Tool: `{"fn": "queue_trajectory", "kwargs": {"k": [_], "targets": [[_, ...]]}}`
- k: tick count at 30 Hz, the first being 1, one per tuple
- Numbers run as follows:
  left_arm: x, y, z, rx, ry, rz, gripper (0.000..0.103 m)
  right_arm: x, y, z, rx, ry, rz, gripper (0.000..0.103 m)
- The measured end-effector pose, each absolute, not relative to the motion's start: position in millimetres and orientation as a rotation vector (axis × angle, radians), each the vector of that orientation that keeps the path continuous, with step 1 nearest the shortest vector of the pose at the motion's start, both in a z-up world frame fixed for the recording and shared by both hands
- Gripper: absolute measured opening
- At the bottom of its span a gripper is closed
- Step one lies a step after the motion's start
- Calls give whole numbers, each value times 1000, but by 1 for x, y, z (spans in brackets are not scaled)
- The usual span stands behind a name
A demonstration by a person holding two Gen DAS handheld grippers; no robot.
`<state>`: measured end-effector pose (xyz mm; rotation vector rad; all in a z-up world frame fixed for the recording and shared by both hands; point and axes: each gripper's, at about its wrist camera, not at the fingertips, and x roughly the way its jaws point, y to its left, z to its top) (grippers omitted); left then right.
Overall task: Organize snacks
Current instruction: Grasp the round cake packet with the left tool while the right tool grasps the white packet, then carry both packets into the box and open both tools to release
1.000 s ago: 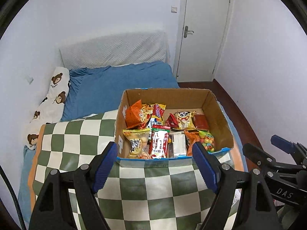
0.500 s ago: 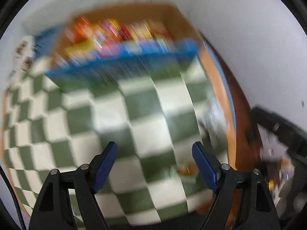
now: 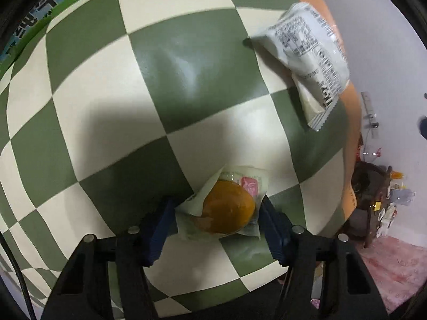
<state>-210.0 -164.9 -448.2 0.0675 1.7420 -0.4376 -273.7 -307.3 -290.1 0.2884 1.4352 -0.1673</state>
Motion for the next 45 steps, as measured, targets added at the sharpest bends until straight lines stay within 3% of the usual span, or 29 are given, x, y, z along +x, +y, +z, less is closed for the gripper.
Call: {"fn": "queue_trajectory", "kwargs": {"k": [12,15,25,29,30,31,38,45], "targets": [[-165,-51,-439,-103,1680,-115,60,-194,-255,-371,40,1570,40,97],[-165,-37,-442,-174,1692,-109,62,-193,-249,-392,131,1661,32,78],[-164,-35,-455,-190,1711,-106,62,-190,-240,-406,388,1698,-18,80],[-160,-38,-451,-177,1677,-89,59,-190,-238,-405,374,1645,-72,75],[-162,-37,-447,-178,1667,-87,59,-196,-240,-402,354,1633,-88,61],[-167,-35,-444,-177,1659,-87,59,-199,-241,-399,351,1617,-90,57],[-169,-26,-417,-209,1625,-105,59,-206,-230,-376,347,1579,-30,53],[-148,-30,-341,-269,1517,-197,59,-192,-205,-310,360,1482,133,53]]}}
